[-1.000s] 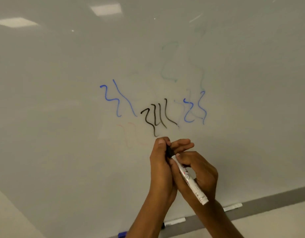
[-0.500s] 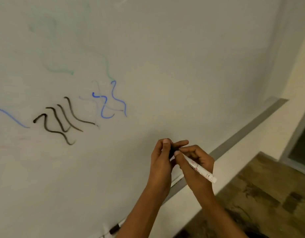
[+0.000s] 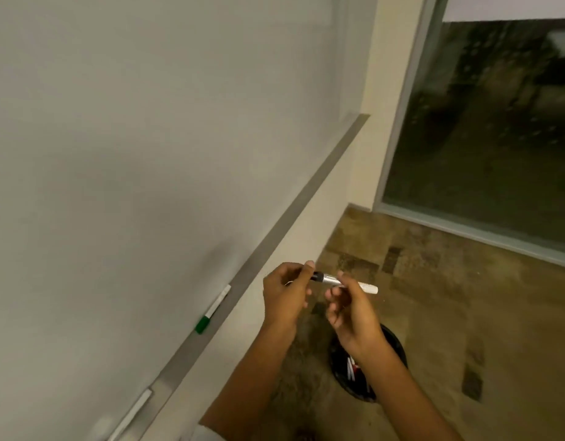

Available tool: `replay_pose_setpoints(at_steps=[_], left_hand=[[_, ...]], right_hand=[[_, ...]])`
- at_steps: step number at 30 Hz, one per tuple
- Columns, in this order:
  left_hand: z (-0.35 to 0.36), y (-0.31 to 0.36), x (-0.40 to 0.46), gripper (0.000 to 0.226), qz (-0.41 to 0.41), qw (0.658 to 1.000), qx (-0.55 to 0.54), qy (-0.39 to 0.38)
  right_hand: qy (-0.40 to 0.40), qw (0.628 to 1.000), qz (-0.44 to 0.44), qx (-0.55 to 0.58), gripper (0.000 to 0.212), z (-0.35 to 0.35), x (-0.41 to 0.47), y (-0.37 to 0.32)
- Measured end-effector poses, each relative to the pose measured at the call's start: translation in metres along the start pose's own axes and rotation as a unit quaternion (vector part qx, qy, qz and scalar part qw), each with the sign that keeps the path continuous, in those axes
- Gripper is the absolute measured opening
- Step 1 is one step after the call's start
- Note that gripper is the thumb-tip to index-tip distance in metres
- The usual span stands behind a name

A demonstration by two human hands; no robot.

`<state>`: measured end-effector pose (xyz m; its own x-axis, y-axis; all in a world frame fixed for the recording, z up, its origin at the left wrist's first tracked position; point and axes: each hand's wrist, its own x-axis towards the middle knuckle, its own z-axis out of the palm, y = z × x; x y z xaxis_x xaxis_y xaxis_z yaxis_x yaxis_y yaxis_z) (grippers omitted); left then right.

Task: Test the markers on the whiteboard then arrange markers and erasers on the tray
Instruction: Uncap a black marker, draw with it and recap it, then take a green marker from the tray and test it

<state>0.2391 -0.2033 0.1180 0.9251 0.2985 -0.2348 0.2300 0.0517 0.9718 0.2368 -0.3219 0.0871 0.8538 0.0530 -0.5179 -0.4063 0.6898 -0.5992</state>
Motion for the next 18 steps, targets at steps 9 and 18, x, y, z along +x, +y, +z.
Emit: replay_pose_setpoints(at_steps=[9, 18], left_hand=[[0.067, -0.104, 0.011, 0.023, -0.121, 0.979, 0.141, -0.089], [0.044, -0.109, 0.049, 0.028, -0.210, 0.969, 0.095, -0.093]], right_hand=[[0.129, 0.966, 0.171, 0.142, 0.041, -0.113, 0.063, 0.037], [0.204, 0.935, 0.210, 0.199, 0.051, -0.137, 0.094, 0.042]])
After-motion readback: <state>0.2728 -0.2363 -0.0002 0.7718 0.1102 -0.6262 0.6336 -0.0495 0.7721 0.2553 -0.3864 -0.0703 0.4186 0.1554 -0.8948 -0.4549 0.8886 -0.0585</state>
